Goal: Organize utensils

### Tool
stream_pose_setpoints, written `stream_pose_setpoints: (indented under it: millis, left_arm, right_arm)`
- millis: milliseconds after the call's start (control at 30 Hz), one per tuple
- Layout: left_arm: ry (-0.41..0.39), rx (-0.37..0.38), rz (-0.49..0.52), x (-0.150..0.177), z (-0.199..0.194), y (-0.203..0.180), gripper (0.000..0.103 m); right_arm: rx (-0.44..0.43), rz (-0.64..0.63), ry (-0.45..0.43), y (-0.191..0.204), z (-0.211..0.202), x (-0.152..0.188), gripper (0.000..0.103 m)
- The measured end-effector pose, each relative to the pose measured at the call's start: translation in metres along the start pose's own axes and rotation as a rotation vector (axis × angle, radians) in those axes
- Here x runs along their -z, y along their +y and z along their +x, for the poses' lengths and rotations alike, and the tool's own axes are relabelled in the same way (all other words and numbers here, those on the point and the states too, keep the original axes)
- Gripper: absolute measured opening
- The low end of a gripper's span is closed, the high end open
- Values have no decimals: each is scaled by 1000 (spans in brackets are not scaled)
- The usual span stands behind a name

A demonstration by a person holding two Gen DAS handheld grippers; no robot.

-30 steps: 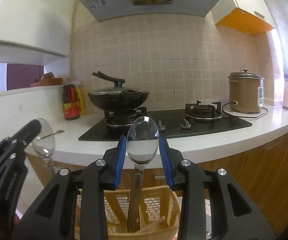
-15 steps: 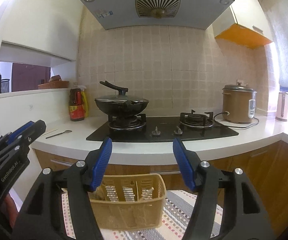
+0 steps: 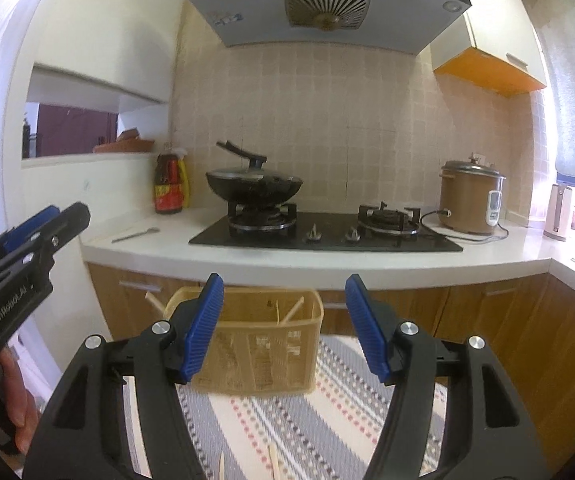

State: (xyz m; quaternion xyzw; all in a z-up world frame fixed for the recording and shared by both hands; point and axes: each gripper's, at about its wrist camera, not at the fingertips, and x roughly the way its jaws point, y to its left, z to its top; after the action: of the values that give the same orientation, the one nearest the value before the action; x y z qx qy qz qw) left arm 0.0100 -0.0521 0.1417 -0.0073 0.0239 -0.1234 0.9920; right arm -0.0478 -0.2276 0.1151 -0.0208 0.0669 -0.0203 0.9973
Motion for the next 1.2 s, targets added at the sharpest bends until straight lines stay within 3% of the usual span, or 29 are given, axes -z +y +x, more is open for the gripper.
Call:
stream_pose_setpoints:
  millis: [200,433,533,600,667,833,933,1067,1200]
  left_arm:
    - [74,-7,-20,24,-6,12,47]
    - [327,4,-65,85,6,37,47]
    - [470,81,-127,112,24,53,47]
    - [600,157,-191,130,44,63,45]
    - [695,205,-247,146,59,70,34]
    - [849,277,-337,173,81,72,34]
    - [901,323,-385,180,85,69,33]
    - [913,365,-395,180,82,58,27]
    - [893,235,-332,180,87,62,24]
  right_arm:
    - [-35,-12,112,6,2,39,59]
    - [-33,-24,305,10,35,91,59]
    - [-37,-23,413,7,57,107,58]
    - [-64,-10,493,4,72,116,52]
    - [-106,15,561,3,83,125,40]
    - [-144,49,653,1,98,139,37]
    - [-128,51,691,-3,102,144,37]
    - [-128,73,728,-16,103,151,33]
    - [-130,97,741,-27,100,154,32]
